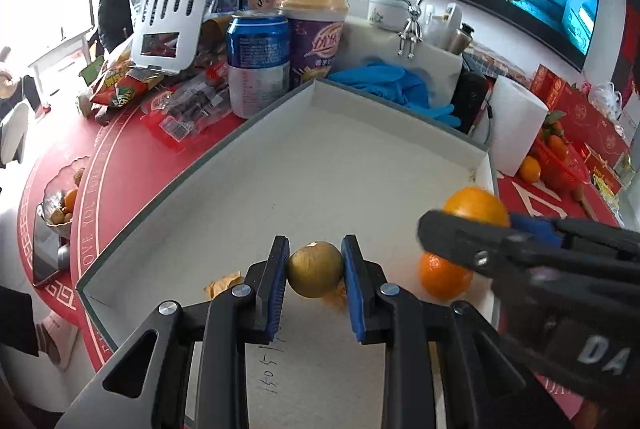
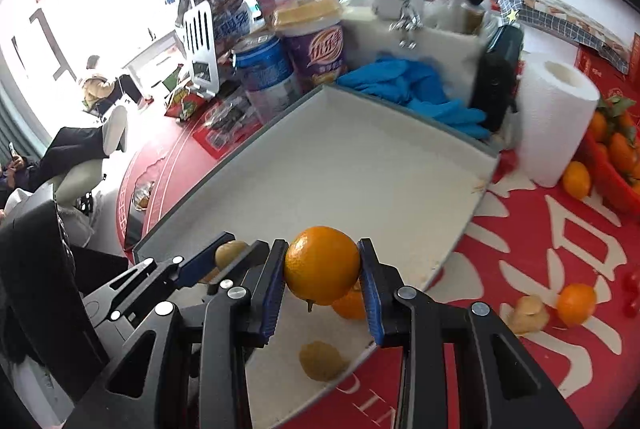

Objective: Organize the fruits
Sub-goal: 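Open both tools in the tray and withdraw them to the table, then grasp a tan husk fruit with the left tool while the right tool grasps a red tomato, then carry the husk fruit into the tray with the left tool while the right tool carries the tomato there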

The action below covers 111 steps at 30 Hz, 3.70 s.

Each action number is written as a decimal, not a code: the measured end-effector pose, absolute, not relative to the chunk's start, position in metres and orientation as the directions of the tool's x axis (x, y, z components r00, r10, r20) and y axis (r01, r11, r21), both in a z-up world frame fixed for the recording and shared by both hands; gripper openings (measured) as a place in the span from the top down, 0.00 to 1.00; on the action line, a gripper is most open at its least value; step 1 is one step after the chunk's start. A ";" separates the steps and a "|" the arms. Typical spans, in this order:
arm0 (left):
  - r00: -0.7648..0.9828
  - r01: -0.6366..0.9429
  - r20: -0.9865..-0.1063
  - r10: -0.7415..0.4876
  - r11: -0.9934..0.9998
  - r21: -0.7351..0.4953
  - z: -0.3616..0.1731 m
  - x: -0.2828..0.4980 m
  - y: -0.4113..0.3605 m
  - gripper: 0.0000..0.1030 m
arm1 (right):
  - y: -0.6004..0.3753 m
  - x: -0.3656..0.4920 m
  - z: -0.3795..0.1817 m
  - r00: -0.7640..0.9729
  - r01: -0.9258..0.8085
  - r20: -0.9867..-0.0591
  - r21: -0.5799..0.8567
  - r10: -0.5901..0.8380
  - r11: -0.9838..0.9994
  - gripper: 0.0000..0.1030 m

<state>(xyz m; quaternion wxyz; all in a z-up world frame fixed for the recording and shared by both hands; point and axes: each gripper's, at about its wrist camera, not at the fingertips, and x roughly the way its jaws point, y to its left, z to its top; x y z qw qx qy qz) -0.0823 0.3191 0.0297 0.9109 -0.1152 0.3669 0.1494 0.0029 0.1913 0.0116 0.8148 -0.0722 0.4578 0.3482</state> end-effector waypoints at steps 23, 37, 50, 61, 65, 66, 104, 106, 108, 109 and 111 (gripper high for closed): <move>0.717 -0.310 -0.682 0.142 0.942 -0.129 0.049 -0.093 0.301 0.21 | 0.125 0.009 0.034 0.437 -0.511 -0.753 0.243 0.493 0.824 0.00; 0.701 0.007 -0.713 -0.029 0.999 -0.034 0.052 -0.077 0.178 0.20 | -0.048 0.013 -0.004 0.544 -0.135 -0.837 -0.029 0.050 0.990 0.00; 0.647 0.017 -0.761 0.042 0.997 0.070 0.020 -0.018 0.136 0.21 | -0.081 0.006 -0.026 0.564 -0.131 -0.825 -0.057 0.027 0.990 0.00; 0.634 0.047 -0.773 -0.024 0.999 0.007 0.017 -0.005 0.128 0.60 | -0.069 0.028 -0.024 0.562 -0.156 -0.826 -0.058 0.041 0.986 0.00; 0.638 0.063 -0.770 -0.012 0.997 0.037 0.018 -0.007 0.119 0.73 | -0.059 0.051 -0.025 0.562 -0.170 -0.826 -0.055 0.051 0.984 0.00; 0.638 0.061 -0.770 -0.013 0.998 0.034 0.017 -0.006 0.119 0.73 | -0.055 0.057 -0.026 0.562 -0.174 -0.826 -0.054 0.054 0.983 0.00; 0.638 0.014 -0.770 -0.010 1.000 -0.002 0.015 -0.069 0.133 0.73 | -0.101 -0.013 -0.014 0.590 -0.115 -0.754 0.277 0.290 0.954 0.76; 0.640 0.024 -0.768 -0.021 1.000 -0.007 0.016 -0.072 0.133 0.73 | -0.100 -0.012 -0.015 0.582 -0.116 -0.756 0.286 0.298 0.951 0.76; 0.645 0.031 -0.764 -0.026 0.999 -0.009 0.017 -0.075 0.132 0.73 | -0.098 -0.013 -0.013 0.582 -0.120 -0.757 0.281 0.297 0.952 0.76; 0.649 0.035 -0.760 -0.031 0.999 -0.011 0.019 -0.077 0.132 0.73 | -0.097 -0.013 -0.011 0.582 -0.124 -0.756 0.281 0.299 0.952 0.76; 0.655 0.037 -0.755 -0.040 0.999 -0.020 0.022 -0.080 0.133 0.73 | -0.095 -0.013 -0.009 0.579 -0.132 -0.755 0.286 0.308 0.949 0.76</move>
